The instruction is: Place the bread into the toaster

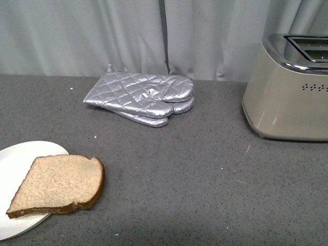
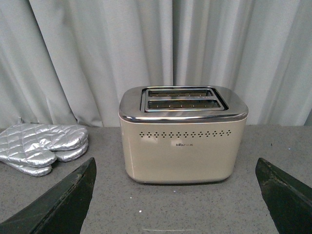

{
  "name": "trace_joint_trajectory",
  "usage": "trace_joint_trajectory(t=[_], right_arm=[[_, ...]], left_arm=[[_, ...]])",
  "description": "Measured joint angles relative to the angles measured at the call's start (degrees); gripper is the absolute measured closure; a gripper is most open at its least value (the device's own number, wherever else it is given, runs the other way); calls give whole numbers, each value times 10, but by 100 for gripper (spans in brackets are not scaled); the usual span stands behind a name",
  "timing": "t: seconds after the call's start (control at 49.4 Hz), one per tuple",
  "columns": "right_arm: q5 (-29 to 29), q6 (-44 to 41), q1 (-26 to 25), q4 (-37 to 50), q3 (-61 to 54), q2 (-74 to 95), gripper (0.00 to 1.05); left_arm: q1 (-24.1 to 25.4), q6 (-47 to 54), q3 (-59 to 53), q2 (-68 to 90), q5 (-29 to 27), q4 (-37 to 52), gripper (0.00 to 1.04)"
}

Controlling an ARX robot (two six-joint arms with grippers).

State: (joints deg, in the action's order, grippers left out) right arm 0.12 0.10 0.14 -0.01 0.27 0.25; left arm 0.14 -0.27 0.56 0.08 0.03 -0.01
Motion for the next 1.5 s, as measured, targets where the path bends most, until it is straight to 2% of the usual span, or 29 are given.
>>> trace_joint_trajectory(t=[1.498], right_arm=[[0, 0, 0, 0, 0, 0, 9]], left_arm=[[0, 0, 0, 0, 0, 0, 7]])
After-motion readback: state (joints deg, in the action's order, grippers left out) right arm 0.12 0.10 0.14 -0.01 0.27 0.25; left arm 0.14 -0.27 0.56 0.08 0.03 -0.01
